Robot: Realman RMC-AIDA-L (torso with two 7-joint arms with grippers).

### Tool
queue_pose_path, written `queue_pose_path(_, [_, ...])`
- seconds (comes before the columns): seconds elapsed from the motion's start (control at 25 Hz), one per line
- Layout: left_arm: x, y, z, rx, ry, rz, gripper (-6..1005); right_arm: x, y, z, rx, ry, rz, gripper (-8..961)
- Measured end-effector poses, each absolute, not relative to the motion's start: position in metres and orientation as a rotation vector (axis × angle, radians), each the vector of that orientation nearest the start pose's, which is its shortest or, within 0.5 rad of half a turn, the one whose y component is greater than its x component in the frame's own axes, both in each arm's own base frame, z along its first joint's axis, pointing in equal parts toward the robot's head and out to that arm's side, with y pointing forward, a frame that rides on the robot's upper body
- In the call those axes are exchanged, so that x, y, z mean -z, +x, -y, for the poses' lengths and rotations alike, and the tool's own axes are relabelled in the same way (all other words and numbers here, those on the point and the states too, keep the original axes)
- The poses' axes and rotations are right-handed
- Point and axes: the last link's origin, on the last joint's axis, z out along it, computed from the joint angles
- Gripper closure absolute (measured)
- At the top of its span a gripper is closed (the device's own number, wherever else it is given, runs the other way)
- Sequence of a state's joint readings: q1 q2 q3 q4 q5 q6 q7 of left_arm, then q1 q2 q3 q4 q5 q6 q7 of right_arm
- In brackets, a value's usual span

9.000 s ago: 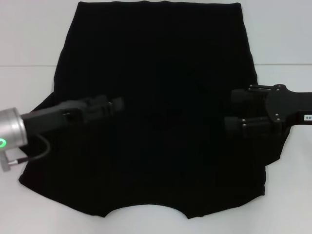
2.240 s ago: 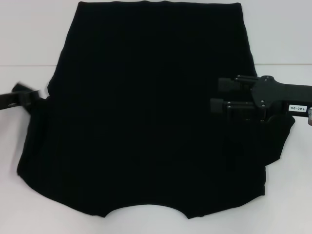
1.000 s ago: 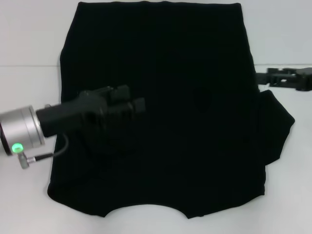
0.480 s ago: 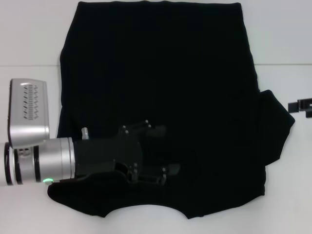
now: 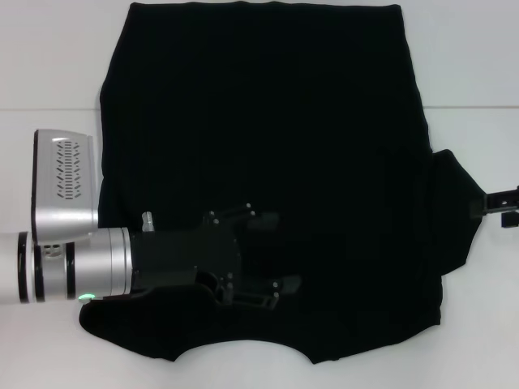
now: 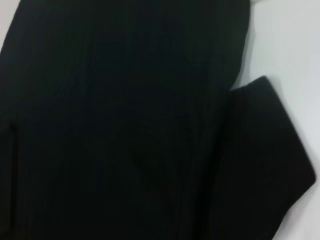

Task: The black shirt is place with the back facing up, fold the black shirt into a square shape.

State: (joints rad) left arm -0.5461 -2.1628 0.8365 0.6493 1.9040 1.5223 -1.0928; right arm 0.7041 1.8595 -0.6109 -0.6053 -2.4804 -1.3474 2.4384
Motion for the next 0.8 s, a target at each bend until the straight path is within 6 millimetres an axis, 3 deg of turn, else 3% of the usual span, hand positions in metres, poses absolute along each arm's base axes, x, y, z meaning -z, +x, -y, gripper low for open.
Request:
queue_pose_path(0.28, [0.045,-0.223,-0.326,0.748,-2.799,0.178,50,-0.06,0.315,-0.394,-0.156,-2.077,-1.759,145])
queue_pose_path(0.64, [0.044,-0.224,-0.327,0.744,-2.792,0.182,49,-0.048,0.319,-0.394,-0.149,-2.054,-1.768,145])
queue_pose_path(0.8, [0.044,-0.224,-0.328,0.741,-2.788,0.184,49,-0.045,0.321,-0.398,-0.163,-2.019,-1.743,223])
